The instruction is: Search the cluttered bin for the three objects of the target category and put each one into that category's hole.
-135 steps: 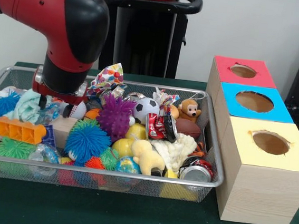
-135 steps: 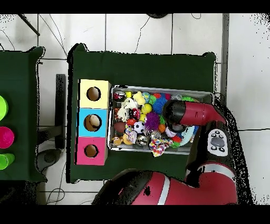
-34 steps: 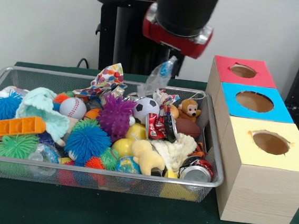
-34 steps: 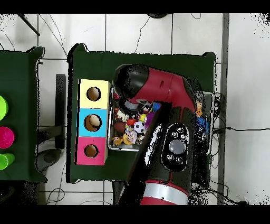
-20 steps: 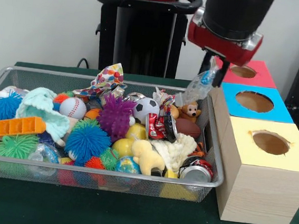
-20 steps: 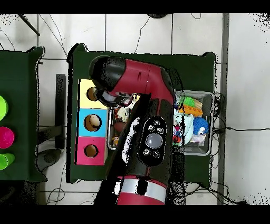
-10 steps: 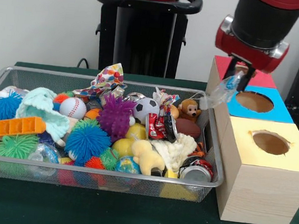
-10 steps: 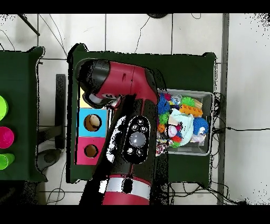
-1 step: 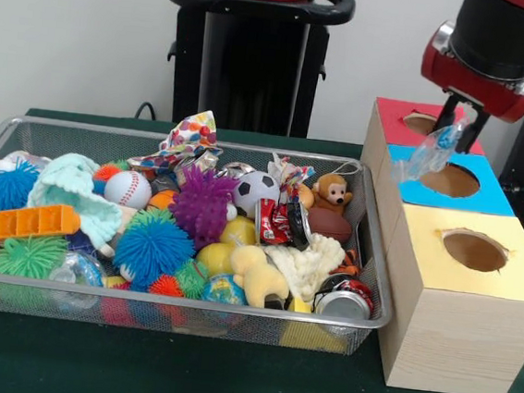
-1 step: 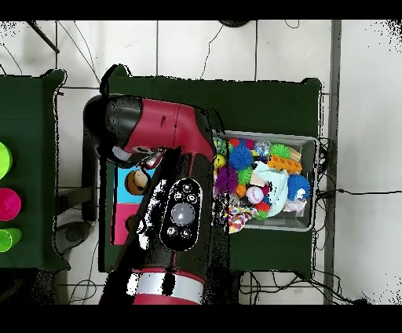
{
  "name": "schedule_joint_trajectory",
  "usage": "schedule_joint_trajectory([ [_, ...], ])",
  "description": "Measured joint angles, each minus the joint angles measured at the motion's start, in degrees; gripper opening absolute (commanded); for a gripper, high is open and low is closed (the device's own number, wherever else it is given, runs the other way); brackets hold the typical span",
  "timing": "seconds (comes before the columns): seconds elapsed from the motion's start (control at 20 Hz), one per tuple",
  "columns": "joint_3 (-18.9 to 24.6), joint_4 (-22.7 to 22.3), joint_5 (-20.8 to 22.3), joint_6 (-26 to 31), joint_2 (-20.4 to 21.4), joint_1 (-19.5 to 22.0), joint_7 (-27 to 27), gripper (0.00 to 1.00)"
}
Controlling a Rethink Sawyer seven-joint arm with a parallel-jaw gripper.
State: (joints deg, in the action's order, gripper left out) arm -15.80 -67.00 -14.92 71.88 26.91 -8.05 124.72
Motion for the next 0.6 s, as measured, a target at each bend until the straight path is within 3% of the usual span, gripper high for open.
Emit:
schedule_joint_trajectory([
  [0.6, 0.0, -4.9, -2.4, -0.3, 0.8, -1.4, 0.9, 0.00],
])
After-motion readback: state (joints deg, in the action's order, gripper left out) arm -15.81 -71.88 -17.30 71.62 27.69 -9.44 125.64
